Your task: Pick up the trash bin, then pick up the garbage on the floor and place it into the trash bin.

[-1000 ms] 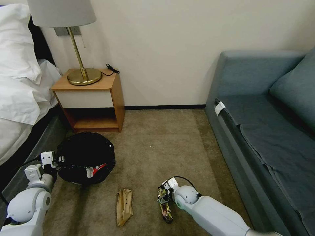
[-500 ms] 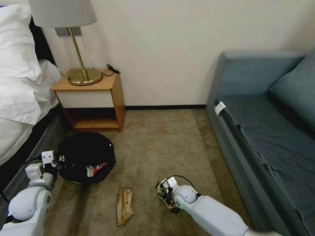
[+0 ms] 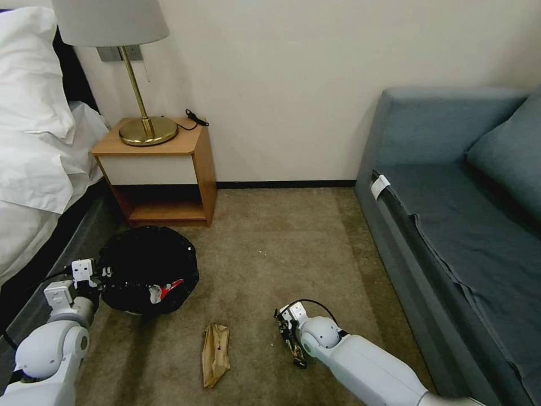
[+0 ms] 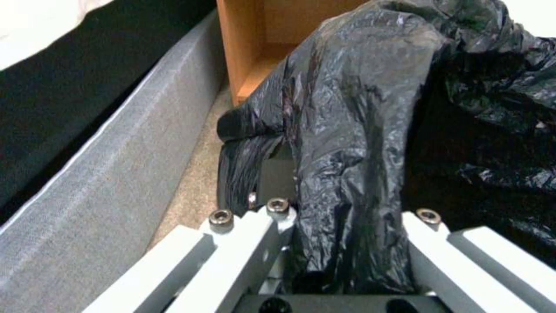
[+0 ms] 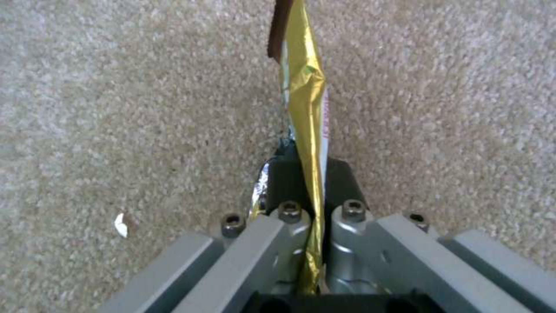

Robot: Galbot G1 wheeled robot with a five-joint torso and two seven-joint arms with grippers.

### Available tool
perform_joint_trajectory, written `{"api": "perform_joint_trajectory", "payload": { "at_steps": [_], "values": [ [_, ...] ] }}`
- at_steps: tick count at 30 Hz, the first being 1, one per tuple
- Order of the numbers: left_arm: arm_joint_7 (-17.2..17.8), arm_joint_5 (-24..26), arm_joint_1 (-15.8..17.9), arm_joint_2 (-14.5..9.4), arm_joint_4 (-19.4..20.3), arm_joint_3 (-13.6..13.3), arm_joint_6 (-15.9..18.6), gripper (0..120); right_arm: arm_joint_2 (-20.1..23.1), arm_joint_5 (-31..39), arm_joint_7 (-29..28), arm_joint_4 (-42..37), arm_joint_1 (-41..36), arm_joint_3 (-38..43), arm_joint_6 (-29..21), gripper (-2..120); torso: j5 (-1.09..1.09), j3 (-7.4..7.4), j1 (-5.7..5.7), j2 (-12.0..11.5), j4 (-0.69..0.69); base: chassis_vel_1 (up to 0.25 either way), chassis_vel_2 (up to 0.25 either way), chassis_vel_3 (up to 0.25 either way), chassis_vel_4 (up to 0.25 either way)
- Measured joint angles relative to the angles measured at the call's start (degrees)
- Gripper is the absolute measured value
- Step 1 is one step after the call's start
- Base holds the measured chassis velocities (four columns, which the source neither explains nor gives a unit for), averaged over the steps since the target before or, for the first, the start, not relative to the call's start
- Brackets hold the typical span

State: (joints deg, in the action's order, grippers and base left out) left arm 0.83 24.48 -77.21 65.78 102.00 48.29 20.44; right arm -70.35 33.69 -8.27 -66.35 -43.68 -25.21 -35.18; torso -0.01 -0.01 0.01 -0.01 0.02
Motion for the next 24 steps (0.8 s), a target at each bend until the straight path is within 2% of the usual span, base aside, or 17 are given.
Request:
{"api": "perform_joint_trajectory", "payload": {
  "at_steps": [24],
  "values": [
    [-0.02,0.03,0.21,-0.14,-0.23,-0.2,-0.04,4,-0.46,-1.2,1.3,-2.5,2.55,2.4,1.8,0,0.0,0.0,0.0,0.0,-0.01,0.0,0.0,0.0,0.0]
  ]
}}
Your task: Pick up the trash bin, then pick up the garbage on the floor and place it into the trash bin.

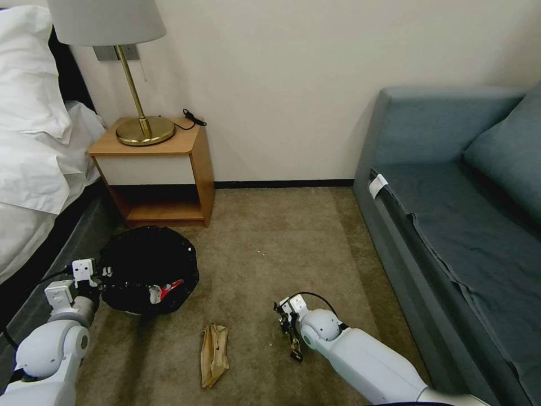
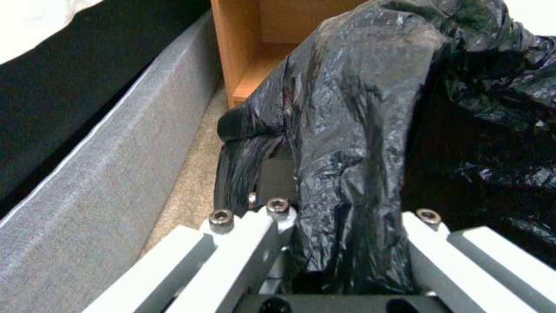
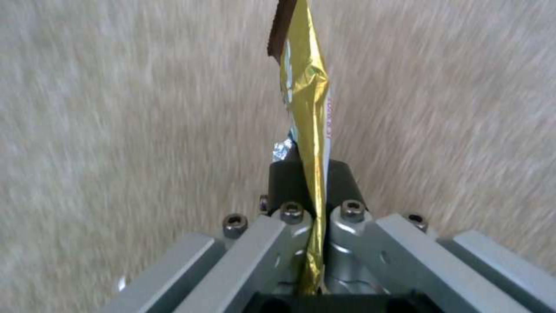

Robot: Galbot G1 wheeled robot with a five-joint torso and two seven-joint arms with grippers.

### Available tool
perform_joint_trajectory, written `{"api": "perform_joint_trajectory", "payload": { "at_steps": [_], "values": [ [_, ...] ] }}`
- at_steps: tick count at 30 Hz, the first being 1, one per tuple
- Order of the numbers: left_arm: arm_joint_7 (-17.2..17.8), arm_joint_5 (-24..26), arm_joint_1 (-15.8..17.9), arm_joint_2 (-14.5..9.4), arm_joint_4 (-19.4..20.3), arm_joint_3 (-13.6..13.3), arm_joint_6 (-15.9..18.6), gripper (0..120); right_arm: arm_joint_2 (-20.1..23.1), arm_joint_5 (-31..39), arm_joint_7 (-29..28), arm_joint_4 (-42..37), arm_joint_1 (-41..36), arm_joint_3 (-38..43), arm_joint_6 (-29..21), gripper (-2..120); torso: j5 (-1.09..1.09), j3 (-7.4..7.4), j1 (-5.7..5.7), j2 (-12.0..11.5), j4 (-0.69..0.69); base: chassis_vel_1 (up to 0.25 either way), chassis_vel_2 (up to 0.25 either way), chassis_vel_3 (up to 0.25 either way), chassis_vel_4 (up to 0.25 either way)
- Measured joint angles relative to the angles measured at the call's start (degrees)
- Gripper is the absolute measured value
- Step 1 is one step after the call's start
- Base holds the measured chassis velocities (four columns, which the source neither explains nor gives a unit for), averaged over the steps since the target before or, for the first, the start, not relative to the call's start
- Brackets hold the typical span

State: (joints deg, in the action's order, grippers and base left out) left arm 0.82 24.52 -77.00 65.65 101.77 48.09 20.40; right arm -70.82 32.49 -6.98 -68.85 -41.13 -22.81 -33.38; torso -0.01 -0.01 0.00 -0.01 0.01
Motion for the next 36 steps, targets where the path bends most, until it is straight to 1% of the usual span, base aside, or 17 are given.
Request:
{"api": "perform_joint_trajectory", "payload": {
  "at_steps": [10,15,17,21,23,24,25,27,28,29,30,32,33,36],
  "values": [
    [0.01,-0.07,-0.26,0.26,0.7,-0.18,0.0,4,-0.39,-0.38,0.86,-3.98,3.55,2.8,1.32,0,0.01,0.0,0.0,0.0,-0.01,0.0,0.0,0.0,0.0],
    [0.02,-0.47,-0.34,0.55,0.92,-0.58,0.04,4,-1.53,-0.72,1.11,-5.77,6.02,4.74,1.65,0,0.01,0.0,0.0,0.01,-0.01,0.0,0.0,0.0,0.0],
    [0.24,-0.65,-0.37,0.76,1.1,-0.93,0.11,4,-2.57,-0.32,1.1,-7.2,8.34,5.63,2.04,0,0.0,0.01,0.0,0.01,-0.01,0.0,0.0,0.0,0.0],
    [0.68,-0.62,-0.57,0.78,1.43,-1.24,0.45,4,-3.24,0.4,0.97,-8.32,9.48,5.5,2.75,0,0.01,0.0,0.0,0.01,-0.01,0.0,0.0,0.0,0.0],
    [0.79,-0.54,-0.66,0.78,1.65,-1.47,0.66,4,-3.93,0.79,0.66,-9.31,10.28,4.41,4.92,0,0.0,0.01,0.0,0.01,-0.01,0.0,0.0,0.0,0.0],
    [0.79,-0.54,-0.66,0.78,1.65,-1.47,0.66,4,-3.93,0.79,0.66,-9.31,10.28,4.41,4.92,0,0.0,0.01,0.0,0.01,-0.01,0.0,0.0,0.0,0.0],
    [0.8,-0.54,-0.64,0.82,1.67,-1.63,0.7,4,-4.49,1.09,0.2,-9.92,10.77,3.36,6.66,0,0.0,0.01,0.0,0.01,-0.01,0.0,0.0,0.0,0.0],
    [0.82,-0.55,-0.58,0.9,1.67,-1.85,0.74,4,-5.01,1.63,-0.11,-10.5,11.28,2.31,8.26,0,0.0,0.01,0.0,0.01,-0.01,0.0,0.0,0.0,0.0],
    [0.81,-0.59,-0.5,1.02,1.67,-2.1,0.74,4,-5.65,2.1,-0.41,-10.9,12.06,0.78,10.35,0,0.0,0.01,0.0,0.01,-0.01,0.0,0.0,0.0,0.0],
    [0.81,-0.59,-0.5,1.02,1.67,-2.1,0.74,4,-5.65,2.1,-0.41,-10.9,12.06,0.78,10.35,0,0.0,0.01,0.0,0.01,-0.01,0.0,0.0,0.0,0.0],
    [0.8,-0.64,-0.48,1.08,1.67,-2.23,0.74,4,-6.0,2.23,-0.49,-10.96,12.52,-0.08,11.59,0,0.0,0.0,0.0,0.02,-0.01,0.0,0.0,0.0,0.0],
    [0.8,-0.64,-0.48,1.08,1.67,-2.23,0.74,4,-6.0,2.23,-0.49,-10.96,12.52,-0.08,11.59,0,0.0,0.0,0.0,0.02,-0.01,0.0,0.0,0.0,0.0],
    [0.73,-0.82,-0.44,1.27,1.67,-2.55,0.74,4,-6.99,2.52,-0.76,-10.91,13.57,-2.31,14.76,0,0.0,0.0,0.0,0.01,-0.02,0.0,0.0,0.0,0.0],
    [0.76,-1.22,-0.3,1.63,1.65,-2.89,0.74,4,-8.4,4.47,-1.91,-10.79,14.51,-4.4,16.68,0,0.0,0.0,0.0,0.01,-0.01,0.0,0.0,0.0,0.0]
  ]
}}
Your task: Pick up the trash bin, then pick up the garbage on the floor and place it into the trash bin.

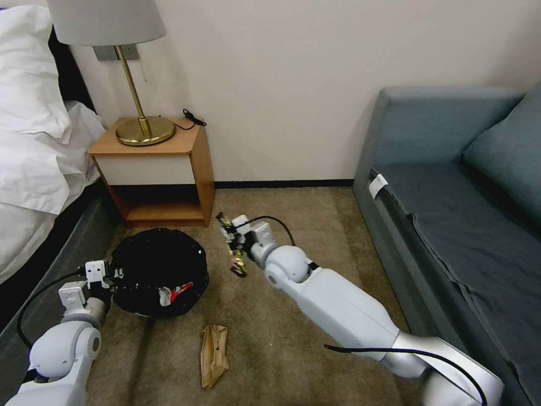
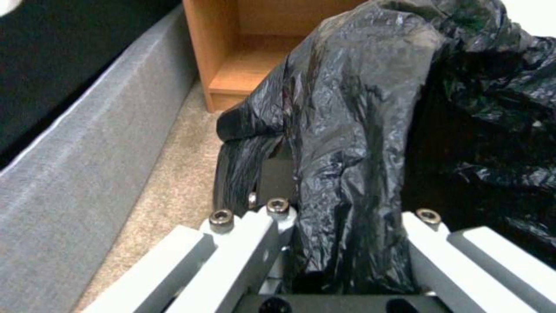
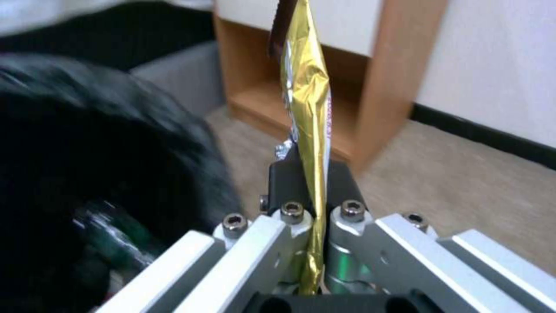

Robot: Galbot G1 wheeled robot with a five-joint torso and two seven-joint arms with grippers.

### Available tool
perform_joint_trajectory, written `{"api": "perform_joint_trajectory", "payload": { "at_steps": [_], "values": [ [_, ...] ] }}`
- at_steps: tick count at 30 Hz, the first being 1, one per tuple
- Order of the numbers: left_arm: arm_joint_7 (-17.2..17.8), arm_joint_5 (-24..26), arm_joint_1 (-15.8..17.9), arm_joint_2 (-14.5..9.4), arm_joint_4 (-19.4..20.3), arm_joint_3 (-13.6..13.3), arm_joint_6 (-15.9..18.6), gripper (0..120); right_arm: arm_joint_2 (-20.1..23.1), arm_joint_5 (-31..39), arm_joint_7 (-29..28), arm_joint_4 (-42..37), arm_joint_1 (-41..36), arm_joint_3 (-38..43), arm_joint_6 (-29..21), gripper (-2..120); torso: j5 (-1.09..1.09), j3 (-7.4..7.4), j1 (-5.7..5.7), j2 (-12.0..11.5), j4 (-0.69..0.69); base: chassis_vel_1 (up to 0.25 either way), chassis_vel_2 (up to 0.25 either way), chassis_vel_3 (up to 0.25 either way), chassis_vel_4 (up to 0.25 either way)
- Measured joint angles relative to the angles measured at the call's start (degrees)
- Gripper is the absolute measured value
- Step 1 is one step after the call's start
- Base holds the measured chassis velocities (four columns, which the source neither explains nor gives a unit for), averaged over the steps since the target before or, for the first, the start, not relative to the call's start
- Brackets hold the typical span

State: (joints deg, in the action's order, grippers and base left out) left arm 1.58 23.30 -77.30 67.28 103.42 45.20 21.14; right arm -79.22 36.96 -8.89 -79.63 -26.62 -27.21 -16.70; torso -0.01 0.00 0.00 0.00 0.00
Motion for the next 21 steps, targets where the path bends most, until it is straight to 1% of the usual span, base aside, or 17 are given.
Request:
{"api": "perform_joint_trajectory", "payload": {
  "at_steps": [2,6,8,14,20,21],
  "values": [
    [-0.1,-0.43,0.09,0.52,0.01,-0.31,-0.02,4,-1.48,2.2,-0.67,0.4,0.87,-2.08,1.42,0,0.0,0.0,0.0,0.0,0.0,0.0,0.0,0.0,0.0],
    [-0.11,-0.97,0.1,0.94,0.08,-0.53,-0.06,4,-2.61,5.01,-1.5,0.82,1.84,-4.14,1.83,0,0.0,0.0,0.0,0.0,0.01,0.0,0.0,0.0,0.0],
    [-0.2,-1.61,-0.09,1.51,0.36,-0.8,-0.15,4,-4.21,7.51,-2.18,1.37,3.14,-6.55,2.42,0,0.0,0.0,0.0,0.0,0.0,0.0,0.0,0.0,0.0],
    [-0.25,-2.82,-0.46,2.62,0.6,-1.24,-0.31,4,-6.57,9.07,-2.85,3.04,4.37,-10.01,4.06,0,0.0,0.0,0.0,0.0,-0.01,0.0,0.0,0.0,0.0],
    [-0.26,-2.83,-0.55,2.59,0.99,-1.23,-0.33,4,-5.95,10.82,-3.09,3.85,4.49,-12.2,3.11,0,0.0,0.0,0.0,0.0,0.01,0.0,0.0,0.0,0.0],
    [-0.27,-2.82,-0.54,2.57,0.9,-1.2,-0.41,4,-5.85,10.86,-3.13,4.03,4.5,-12.35,2.97,5,0.01,0.0,0.0,0.0,0.01,0.0,0.0,0.0,0.0]
  ]
}}
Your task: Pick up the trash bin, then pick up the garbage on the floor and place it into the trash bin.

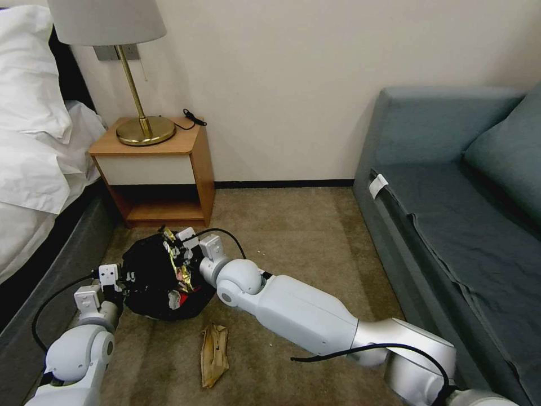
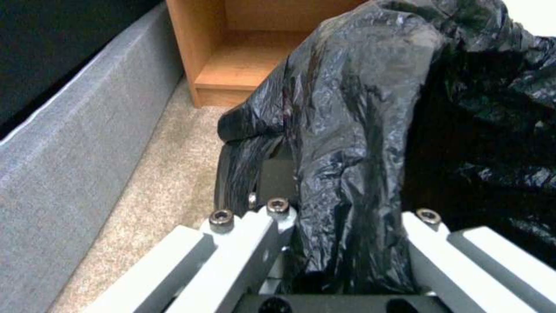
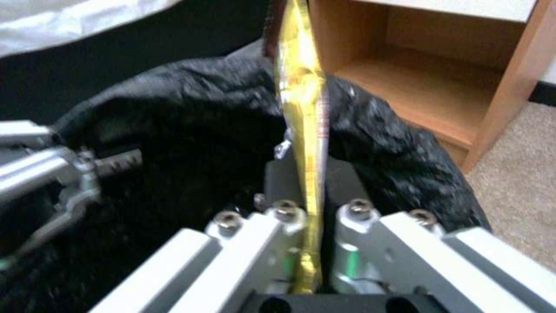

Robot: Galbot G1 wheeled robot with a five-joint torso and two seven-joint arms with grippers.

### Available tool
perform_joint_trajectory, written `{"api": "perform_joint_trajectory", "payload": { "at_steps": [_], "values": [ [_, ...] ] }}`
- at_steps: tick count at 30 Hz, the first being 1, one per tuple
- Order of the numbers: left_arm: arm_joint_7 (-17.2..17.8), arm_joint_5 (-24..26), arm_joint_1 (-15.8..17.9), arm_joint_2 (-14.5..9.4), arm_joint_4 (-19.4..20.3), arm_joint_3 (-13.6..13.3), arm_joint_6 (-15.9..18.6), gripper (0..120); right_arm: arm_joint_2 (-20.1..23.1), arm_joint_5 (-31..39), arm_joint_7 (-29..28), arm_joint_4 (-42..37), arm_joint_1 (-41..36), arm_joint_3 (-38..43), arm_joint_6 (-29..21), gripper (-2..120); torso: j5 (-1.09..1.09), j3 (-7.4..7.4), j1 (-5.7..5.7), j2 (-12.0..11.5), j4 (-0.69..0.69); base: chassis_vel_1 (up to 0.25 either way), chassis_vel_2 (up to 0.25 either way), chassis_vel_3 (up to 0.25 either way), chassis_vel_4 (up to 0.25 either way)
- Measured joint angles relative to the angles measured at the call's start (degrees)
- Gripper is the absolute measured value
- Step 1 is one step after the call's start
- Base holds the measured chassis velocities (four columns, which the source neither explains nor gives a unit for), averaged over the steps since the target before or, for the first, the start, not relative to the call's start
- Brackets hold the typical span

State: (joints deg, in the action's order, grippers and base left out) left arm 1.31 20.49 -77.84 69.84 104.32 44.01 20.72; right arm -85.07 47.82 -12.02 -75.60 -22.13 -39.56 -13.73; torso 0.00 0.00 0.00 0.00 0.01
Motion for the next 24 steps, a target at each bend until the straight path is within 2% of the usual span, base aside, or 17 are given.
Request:
{"api": "perform_joint_trajectory", "payload": {
  "at_steps": [3,5,8,10,11,12,13,14,16,18,19,21,23,24],
  "values": [
    [0.0,-0.01,0.01,0.07,-0.13,0.0,-0.06,4,0.01,0.0,-0.15,0.12,-0.12,-0.03,-0.1,10,0.01,0.0,0.0,0.0,-0.01,0.0,0.0,0.0,0.0],
    [-0.01,-0.12,0.01,0.48,-0.33,-0.3,-0.07,4,-0.07,-0.04,-0.71,0.24,-0.71,-0.12,-0.36,23,0.0,0.0,0.0,0.0,-0.01,0.0,0.0,0.0,0.0],
    [-0.01,-0.15,0.02,0.65,-0.33,-0.39,-0.08,4,-0.07,-0.09,-0.75,0.24,-0.84,-0.14,-0.41,29,0.0,0.0,0.0,0.0,-0.01,0.0,0.0,0.0,0.0],
    [-0.02,-0.26,0.02,0.88,-0.27,-0.45,-0.08,4,0.02,-0.12,-0.77,0.24,-1.01,-0.16,-0.58,38,0.0,0.0,0.0,0.0,-0.01,0.0,0.0,0.0,0.0],
    [-0.02,-0.32,-0.08,0.95,-0.23,-0.45,-0.09,4,0.18,-0.16,-0.76,0.23,-1.05,-0.16,-0.66,47,0.0,0.0,0.0,0.0,-0.01,0.0,0.0,0.0,0.0],
    [-0.02,-0.32,-0.08,0.95,-0.23,-0.45,-0.09,4,0.18,-0.16,-0.76,0.23,-1.05,-0.16,-0.66,47,0.0,0.0,0.0,0.0,-0.01,0.0,0.0,0.0,0.0],
    [-0.02,-0.34,-0.25,0.96,-0.23,-0.34,-0.22,4,0.31,-0.24,-0.76,0.17,-1.08,-0.16,-0.68,53,0.0,0.0,0.0,0.0,-0.01,0.0,0.0,0.0,0.0],
    [-0.02,-0.34,-0.25,0.96,-0.23,-0.34,-0.22,4,0.31,-0.24,-0.76,0.17,-1.08,-0.16,-0.68,53,0.0,0.0,0.0,0.0,-0.01,0.0,0.0,0.0,0.0],
    [-0.04,-0.33,-0.48,0.95,-0.26,-0.03,-0.36,4,0.35,-0.38,-0.74,0.06,-1.22,-0.09,-0.7,65,0.0,0.0,0.0,0.0,-0.01,0.0,0.0,0.0,0.0],
    [-0.04,-0.33,-0.53,0.91,-0.33,0.08,-0.46,4,0.35,-0.41,-0.77,0.06,-1.22,0.09,-0.82,69,0.0,0.0,0.0,0.0,-0.02,0.0,0.0,0.0,0.0],
    [-0.04,-0.28,-0.54,0.9,-0.42,0.22,-0.52,4,0.33,-0.35,-1.16,0.03,-1.15,0.32,-1.28,76,0.0,0.0,0.0,0.0,-0.02,0.0,0.0,0.0,0.0],
    [-0.03,-0.22,-0.54,0.9,-0.44,0.3,-0.56,4,0.34,-0.14,-1.7,-0.04,-0.95,0.49,-1.98,79,0.0,0.0,0.0,0.0,-0.02,0.0,0.0,0.0,0.0],
    [-0.02,-0.11,-0.56,1.08,-0.45,0.38,-0.61,4,0.5,0.59,-2.93,-0.52,-0.16,1.14,-4.28,90,0.0,0.0,0.0,0.0,-0.02,0.0,0.0,0.0,0.0],
    [-0.02,-0.11,-0.56,1.08,-0.45,0.38,-0.61,4,0.5,0.59,-2.93,-0.52,-0.16,1.14,-4.28,90,0.0,0.0,0.0,0.0,-0.02,0.0,0.0,0.0,0.0]
  ]
}}
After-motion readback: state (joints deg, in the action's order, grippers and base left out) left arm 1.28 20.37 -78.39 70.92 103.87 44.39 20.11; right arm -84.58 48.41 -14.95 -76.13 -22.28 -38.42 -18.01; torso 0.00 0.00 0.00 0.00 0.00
